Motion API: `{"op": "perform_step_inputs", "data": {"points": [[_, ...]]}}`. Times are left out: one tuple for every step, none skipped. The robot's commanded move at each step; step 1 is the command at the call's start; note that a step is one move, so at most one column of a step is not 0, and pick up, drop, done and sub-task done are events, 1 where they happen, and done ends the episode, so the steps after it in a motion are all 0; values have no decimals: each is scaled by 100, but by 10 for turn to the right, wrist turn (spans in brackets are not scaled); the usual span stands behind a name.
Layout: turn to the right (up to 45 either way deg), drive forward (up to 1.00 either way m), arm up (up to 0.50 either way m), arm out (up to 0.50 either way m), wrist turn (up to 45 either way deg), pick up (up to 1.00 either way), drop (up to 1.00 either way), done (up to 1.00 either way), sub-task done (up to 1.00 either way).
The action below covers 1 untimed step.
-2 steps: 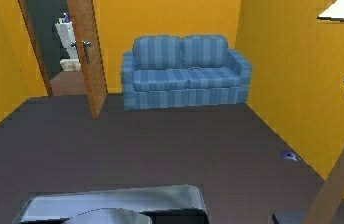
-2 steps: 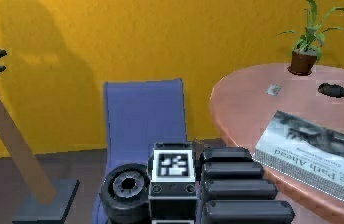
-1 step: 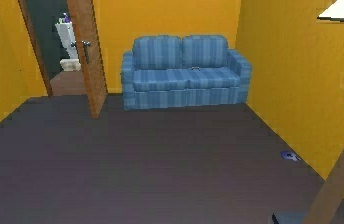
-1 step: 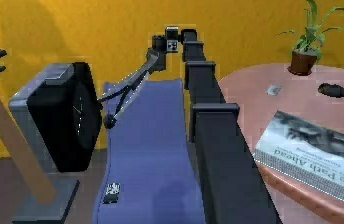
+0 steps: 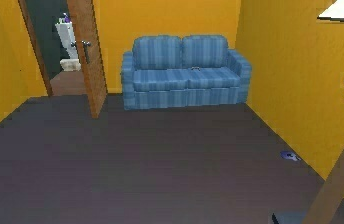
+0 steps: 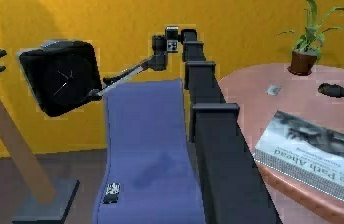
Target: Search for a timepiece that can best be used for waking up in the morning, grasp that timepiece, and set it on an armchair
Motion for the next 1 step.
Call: {"op": "perform_step_inputs", "data": {"points": [[0, 0, 0, 0, 450, 0, 0, 0, 0]]}}
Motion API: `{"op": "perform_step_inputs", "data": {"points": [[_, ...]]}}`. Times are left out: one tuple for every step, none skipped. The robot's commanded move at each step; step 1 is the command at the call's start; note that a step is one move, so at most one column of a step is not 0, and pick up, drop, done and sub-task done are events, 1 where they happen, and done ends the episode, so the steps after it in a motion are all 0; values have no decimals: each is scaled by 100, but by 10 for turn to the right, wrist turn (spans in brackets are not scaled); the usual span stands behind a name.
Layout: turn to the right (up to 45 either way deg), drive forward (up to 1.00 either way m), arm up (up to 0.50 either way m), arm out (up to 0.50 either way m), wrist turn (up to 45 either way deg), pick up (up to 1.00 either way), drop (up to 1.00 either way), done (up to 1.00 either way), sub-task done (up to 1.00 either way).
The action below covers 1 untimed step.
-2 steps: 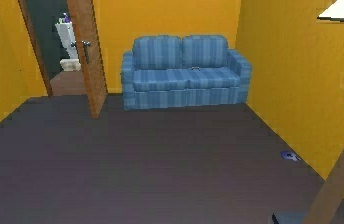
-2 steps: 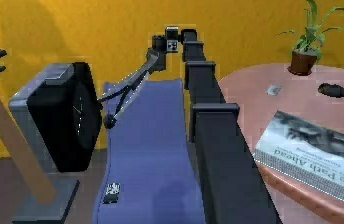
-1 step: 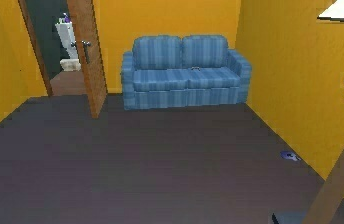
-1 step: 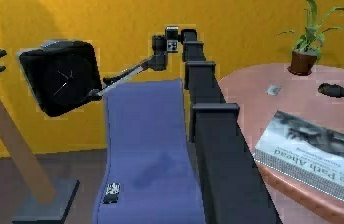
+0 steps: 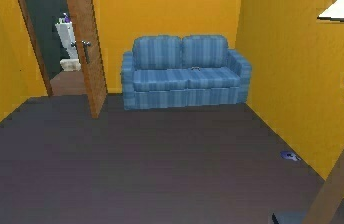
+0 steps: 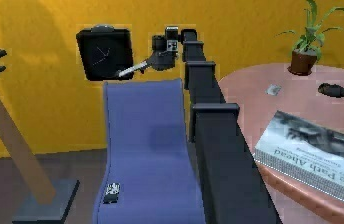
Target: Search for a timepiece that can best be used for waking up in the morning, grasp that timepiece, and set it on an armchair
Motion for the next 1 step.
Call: {"op": "perform_step_inputs", "data": {"points": [[0, 0, 0, 0, 210, 0, 0, 0, 0]]}}
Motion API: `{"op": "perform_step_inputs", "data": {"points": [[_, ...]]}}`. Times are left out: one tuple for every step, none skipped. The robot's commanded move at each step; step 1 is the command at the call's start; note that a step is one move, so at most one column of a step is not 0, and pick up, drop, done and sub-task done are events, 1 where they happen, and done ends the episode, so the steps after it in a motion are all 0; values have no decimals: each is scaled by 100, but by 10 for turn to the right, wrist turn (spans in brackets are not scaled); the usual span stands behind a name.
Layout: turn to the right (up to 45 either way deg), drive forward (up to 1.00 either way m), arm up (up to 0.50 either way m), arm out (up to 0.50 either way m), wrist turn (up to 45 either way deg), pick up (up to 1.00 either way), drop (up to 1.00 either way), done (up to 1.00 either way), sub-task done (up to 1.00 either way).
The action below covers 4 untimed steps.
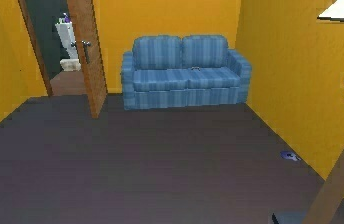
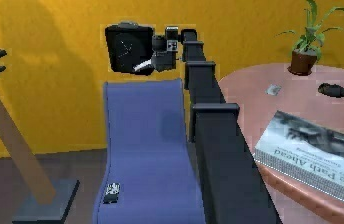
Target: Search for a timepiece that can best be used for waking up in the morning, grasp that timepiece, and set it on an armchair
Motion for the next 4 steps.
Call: {"op": "perform_step_inputs", "data": {"points": [[0, 0, -40, 0, 0, 0, 0, 0, 0], [0, 0, -32, 0, 0, 0, 0, 0, 0], [0, 0, 0, 0, 0, 0, 100, 0, 0], [0, 0, 10, 0, 0, 0, 0, 0, 0]]}}
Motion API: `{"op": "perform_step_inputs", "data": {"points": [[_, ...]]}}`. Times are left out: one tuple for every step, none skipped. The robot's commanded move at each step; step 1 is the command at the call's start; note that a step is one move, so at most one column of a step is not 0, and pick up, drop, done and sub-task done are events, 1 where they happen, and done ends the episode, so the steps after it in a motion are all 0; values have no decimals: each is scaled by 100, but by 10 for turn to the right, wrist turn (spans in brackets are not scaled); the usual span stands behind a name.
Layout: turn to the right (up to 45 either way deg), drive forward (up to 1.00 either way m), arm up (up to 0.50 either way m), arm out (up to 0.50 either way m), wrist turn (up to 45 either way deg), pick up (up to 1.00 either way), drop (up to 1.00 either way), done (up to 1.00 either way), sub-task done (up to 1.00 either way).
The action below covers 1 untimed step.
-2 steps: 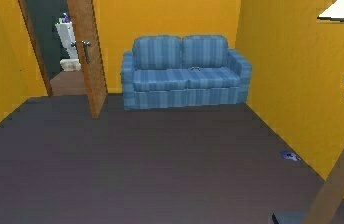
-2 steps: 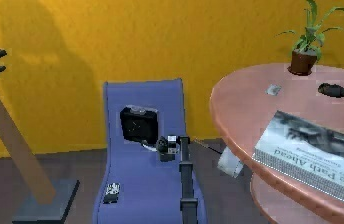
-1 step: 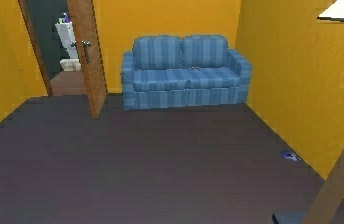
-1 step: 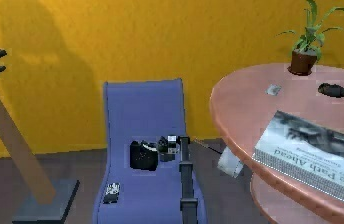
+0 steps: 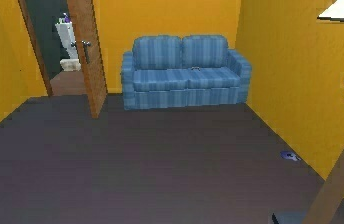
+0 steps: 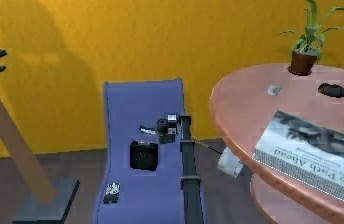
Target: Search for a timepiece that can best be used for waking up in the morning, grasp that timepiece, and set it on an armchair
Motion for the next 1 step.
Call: {"op": "perform_step_inputs", "data": {"points": [[0, 0, 0, -8, 0, 0, 0, 0, 0]]}}
